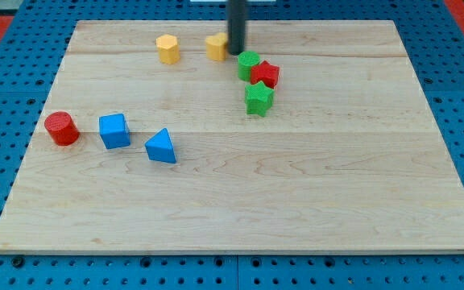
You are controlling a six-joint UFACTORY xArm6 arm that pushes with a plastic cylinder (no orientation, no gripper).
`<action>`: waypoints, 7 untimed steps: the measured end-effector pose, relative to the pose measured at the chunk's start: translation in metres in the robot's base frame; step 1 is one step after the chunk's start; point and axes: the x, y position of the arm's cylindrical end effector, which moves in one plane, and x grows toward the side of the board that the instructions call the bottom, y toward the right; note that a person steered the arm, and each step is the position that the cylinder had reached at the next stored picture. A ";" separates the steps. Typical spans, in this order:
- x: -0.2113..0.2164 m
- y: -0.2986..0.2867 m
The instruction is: Move the red star in between the green blocks
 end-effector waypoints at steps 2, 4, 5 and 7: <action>0.028 -0.076; 0.064 0.010; 0.053 0.018; 0.028 0.025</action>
